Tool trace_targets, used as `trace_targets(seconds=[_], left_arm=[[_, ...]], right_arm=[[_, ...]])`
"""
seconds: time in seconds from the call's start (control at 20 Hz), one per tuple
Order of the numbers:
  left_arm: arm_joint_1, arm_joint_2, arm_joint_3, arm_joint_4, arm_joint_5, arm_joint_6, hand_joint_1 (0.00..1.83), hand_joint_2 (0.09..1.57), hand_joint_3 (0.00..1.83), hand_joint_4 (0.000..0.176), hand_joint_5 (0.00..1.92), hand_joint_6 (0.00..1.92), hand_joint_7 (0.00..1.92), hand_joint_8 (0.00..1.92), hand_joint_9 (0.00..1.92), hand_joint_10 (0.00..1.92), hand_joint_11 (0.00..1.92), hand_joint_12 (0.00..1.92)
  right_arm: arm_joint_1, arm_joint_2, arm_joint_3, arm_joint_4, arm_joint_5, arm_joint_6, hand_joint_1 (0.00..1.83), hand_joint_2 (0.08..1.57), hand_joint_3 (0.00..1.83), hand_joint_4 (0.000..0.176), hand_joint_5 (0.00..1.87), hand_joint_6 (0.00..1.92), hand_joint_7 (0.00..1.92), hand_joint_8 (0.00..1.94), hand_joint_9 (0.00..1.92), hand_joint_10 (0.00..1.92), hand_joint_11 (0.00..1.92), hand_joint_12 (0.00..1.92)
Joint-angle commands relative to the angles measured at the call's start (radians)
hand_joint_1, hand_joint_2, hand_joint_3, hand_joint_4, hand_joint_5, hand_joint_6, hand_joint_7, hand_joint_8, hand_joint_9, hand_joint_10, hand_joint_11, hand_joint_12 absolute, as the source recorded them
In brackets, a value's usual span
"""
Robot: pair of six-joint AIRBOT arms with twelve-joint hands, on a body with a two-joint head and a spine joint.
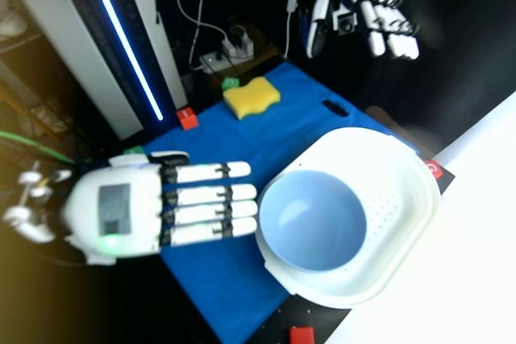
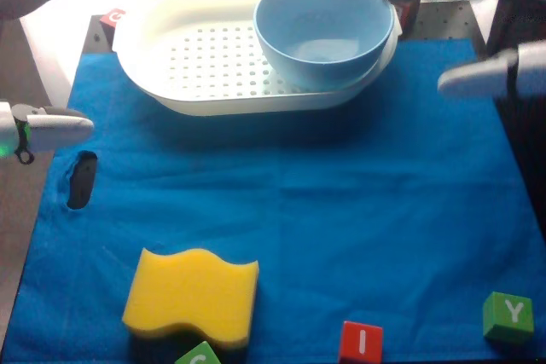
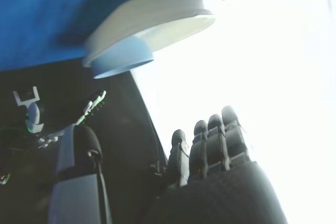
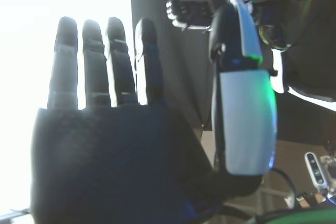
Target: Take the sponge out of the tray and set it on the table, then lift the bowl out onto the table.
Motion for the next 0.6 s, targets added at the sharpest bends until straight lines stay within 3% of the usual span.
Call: trace_targets(seconds=[0.0, 0.05, 0.1, 0.15, 0.2, 0.3, 0.35, 0.4, 0.45, 0.5, 0.55], left_arm=[[-0.007, -0.007, 0.001, -0.016, -0.121, 0.001, 0.78, 0.90, 0.00, 0.120, 0.18, 0.00, 0.10, 0.00, 0.08, 0.00, 0.00, 0.25], [-0.007, -0.010, 0.002, -0.014, -0.121, 0.001, 0.79, 0.88, 0.00, 0.135, 0.16, 0.00, 0.09, 0.00, 0.07, 0.00, 0.00, 0.22], [-0.007, -0.015, 0.002, -0.013, -0.123, 0.001, 0.79, 0.88, 0.00, 0.144, 0.15, 0.00, 0.09, 0.00, 0.07, 0.00, 0.00, 0.22], [-0.007, -0.017, 0.002, -0.013, -0.125, 0.001, 0.79, 0.88, 0.00, 0.142, 0.14, 0.00, 0.07, 0.00, 0.07, 0.00, 0.00, 0.22], [-0.007, -0.020, 0.002, -0.013, -0.127, 0.001, 0.78, 0.88, 0.00, 0.137, 0.14, 0.00, 0.07, 0.00, 0.06, 0.00, 0.00, 0.22], [-0.007, -0.025, 0.003, -0.013, -0.124, 0.001, 0.79, 0.86, 0.00, 0.149, 0.15, 0.00, 0.07, 0.00, 0.05, 0.00, 0.00, 0.17], [-0.007, -0.029, 0.005, -0.013, -0.123, 0.001, 0.77, 0.86, 0.00, 0.163, 0.14, 0.00, 0.07, 0.00, 0.05, 0.00, 0.00, 0.18], [-0.007, -0.033, 0.007, -0.013, -0.124, 0.000, 0.77, 0.86, 0.00, 0.163, 0.14, 0.00, 0.07, 0.00, 0.05, 0.00, 0.00, 0.18], [-0.007, -0.036, 0.007, -0.013, -0.124, 0.000, 0.81, 0.84, 0.00, 0.165, 0.16, 0.00, 0.10, 0.00, 0.07, 0.00, 0.00, 0.15], [-0.007, -0.039, 0.008, -0.013, -0.122, 0.000, 0.81, 0.84, 0.00, 0.165, 0.16, 0.00, 0.10, 0.00, 0.07, 0.00, 0.00, 0.15], [-0.007, -0.042, 0.009, -0.012, -0.121, 0.000, 0.82, 0.83, 0.00, 0.175, 0.16, 0.00, 0.10, 0.00, 0.06, 0.00, 0.00, 0.09]], right_arm=[[0.019, -0.016, 0.004, 0.041, 0.080, 0.006, 0.71, 1.05, 0.00, 0.099, 0.39, 0.00, 0.34, 0.00, 0.24, 0.00, 0.00, 0.45], [0.033, -0.028, 0.018, 0.040, 0.071, 0.006, 0.68, 1.05, 0.00, 0.133, 0.39, 0.00, 0.32, 0.00, 0.23, 0.00, 0.01, 0.44], [0.053, -0.044, 0.035, 0.038, 0.056, 0.006, 0.69, 1.04, 0.00, 0.144, 0.41, 0.00, 0.30, 0.00, 0.31, 0.01, 0.01, 0.61], [0.063, -0.052, 0.043, 0.035, 0.044, 0.006, 0.70, 1.04, 0.00, 0.156, 0.41, 0.00, 0.28, 0.00, 0.28, 0.00, 0.00, 0.66], [0.084, -0.065, 0.057, 0.021, 0.021, 0.006, 0.69, 1.04, 0.00, 0.157, 0.40, 0.00, 0.27, 0.00, 0.29, 0.00, 0.00, 0.76], [0.110, -0.097, 0.090, 0.003, -0.008, 0.017, 0.68, 1.06, 0.00, 0.146, 0.40, 0.00, 0.30, 0.00, 0.23, 0.00, 0.00, 0.53], [0.131, -0.112, 0.105, -0.022, -0.033, 0.025, 0.71, 1.08, 0.00, 0.117, 0.42, 0.00, 0.35, 0.01, 0.24, 0.00, 0.00, 0.48], [0.157, -0.128, 0.117, -0.059, -0.064, 0.031, 0.71, 1.08, 0.00, 0.117, 0.42, 0.00, 0.35, 0.01, 0.24, 0.00, 0.00, 0.48], [0.171, -0.143, 0.128, -0.085, -0.082, 0.036, 0.67, 1.07, 0.00, 0.098, 0.45, 0.00, 0.36, 0.00, 0.29, 0.00, 0.00, 0.65], [0.180, -0.165, 0.148, -0.104, -0.095, 0.052, 0.67, 1.07, 0.00, 0.098, 0.45, 0.00, 0.36, 0.00, 0.29, 0.00, 0.00, 0.65], [0.184, -0.185, 0.171, -0.124, -0.101, 0.078, 0.63, 1.06, 0.00, 0.106, 0.45, 0.00, 0.32, 0.00, 0.21, 0.00, 0.00, 0.52]])
